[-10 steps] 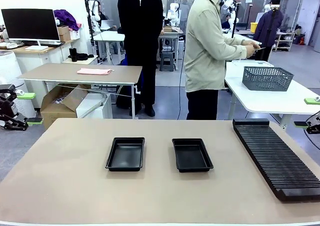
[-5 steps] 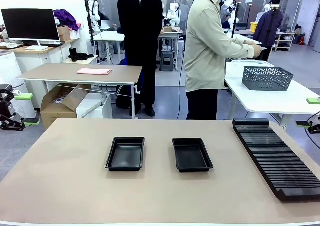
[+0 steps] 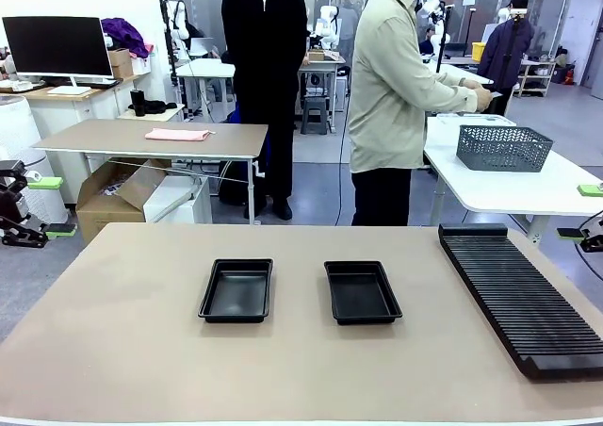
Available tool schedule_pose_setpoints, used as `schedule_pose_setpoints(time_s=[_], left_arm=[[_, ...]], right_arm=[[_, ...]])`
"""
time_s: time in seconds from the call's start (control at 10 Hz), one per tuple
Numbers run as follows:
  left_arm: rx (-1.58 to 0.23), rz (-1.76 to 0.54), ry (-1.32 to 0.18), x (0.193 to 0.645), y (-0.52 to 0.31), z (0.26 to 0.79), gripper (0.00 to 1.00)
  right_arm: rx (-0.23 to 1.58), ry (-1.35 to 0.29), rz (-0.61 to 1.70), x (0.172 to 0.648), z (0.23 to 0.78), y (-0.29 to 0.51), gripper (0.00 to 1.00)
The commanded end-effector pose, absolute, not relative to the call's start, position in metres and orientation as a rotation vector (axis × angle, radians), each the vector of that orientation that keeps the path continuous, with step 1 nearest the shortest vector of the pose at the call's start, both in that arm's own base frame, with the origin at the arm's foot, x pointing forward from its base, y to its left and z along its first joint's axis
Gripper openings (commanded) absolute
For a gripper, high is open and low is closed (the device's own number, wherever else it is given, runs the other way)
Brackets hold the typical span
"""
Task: Inspect and transfer BCBs to ESD trays.
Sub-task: Pick up the Blank PCB from the PCB Rack and place it in the left ESD tray.
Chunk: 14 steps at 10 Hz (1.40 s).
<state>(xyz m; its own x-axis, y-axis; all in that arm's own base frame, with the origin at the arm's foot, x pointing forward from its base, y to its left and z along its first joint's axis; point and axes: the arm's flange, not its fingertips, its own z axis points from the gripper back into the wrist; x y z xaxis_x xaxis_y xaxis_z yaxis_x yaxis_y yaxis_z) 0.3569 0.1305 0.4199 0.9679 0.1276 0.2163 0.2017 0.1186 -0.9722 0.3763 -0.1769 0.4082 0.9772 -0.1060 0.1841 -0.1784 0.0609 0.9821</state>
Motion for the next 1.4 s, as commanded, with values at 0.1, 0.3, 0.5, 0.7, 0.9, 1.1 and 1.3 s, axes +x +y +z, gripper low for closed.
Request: schedule_pose_setpoints(time_s=[0.1, 0.3, 0.5, 0.7, 0.9, 1.1, 1.3], left_arm=[[-1.462, -0.054, -0.279, 0.3578, 0.1299, 0.4213, 1.00], [-1.462, -0.054, -0.279, 0.3578, 0.1299, 0.4213, 1.00], [-1.462, -0.054, -0.279, 0.3578, 0.1299, 0.4213, 1.00], [-1.462, -0.054, -0.279, 0.3578, 0.1299, 0.4213, 1.00], [-1.462, -0.054, -0.279, 0.3578, 0.1299, 0.4213, 1.00], [-1.462, -0.054, -0.279, 0.3578, 0.1299, 0.4213, 1.00], [-1.462, -0.054, -0.279, 0.3578, 0.1299, 0.4213, 1.00]], right_arm=[[1.510, -0.228, 0.055, 0.3776, 0.4082, -0.1755, 1.00], [1.509, -0.222, 0.056, 0.3763, 0.4086, -0.1773, 1.00], [1.485, -0.222, 0.121, 0.3779, 0.4057, -0.1764, 1.00], [1.517, -0.200, 0.094, 0.3825, 0.3998, -0.1824, 1.00], [1.503, -0.216, 0.070, 0.3793, 0.4047, -0.1769, 1.00], [1.503, -0.216, 0.070, 0.3793, 0.4047, -0.1769, 1.00], [1.503, -0.216, 0.070, 0.3793, 0.4047, -0.1769, 1.00]])
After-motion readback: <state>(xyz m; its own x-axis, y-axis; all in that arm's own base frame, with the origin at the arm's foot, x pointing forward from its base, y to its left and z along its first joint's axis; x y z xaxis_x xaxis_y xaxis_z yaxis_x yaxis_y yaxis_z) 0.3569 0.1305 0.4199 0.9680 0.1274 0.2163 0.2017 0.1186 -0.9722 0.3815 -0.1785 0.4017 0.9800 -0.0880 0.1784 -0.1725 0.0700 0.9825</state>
